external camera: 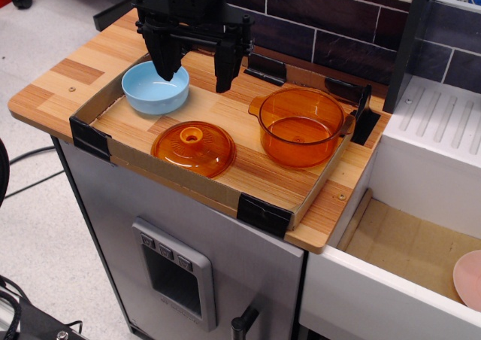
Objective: Put lid on pot
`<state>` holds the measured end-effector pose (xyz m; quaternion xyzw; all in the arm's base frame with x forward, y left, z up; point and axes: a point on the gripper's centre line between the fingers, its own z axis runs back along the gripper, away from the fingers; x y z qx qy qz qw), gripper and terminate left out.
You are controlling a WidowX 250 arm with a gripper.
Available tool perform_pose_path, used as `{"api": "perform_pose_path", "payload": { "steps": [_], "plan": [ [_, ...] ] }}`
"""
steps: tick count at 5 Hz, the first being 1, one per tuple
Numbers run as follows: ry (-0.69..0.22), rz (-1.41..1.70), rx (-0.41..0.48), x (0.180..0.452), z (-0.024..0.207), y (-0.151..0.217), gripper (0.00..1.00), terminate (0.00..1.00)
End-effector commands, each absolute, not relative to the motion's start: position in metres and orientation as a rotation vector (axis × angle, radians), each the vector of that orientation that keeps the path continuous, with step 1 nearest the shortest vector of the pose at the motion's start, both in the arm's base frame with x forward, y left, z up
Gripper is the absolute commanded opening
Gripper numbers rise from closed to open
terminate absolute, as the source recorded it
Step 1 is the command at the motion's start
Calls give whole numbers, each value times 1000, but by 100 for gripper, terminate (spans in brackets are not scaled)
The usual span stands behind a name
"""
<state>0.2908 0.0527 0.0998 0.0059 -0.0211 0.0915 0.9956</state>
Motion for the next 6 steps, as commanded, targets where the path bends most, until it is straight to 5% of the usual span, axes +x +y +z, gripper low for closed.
{"api": "perform_pose_path", "payload": {
  "steps": [1, 6],
  "plan": [
    [-42, 183, 12, 291, 100, 53, 100, 0],
    [-27, -40, -72, 294, 38, 87, 100, 0]
  ]
}}
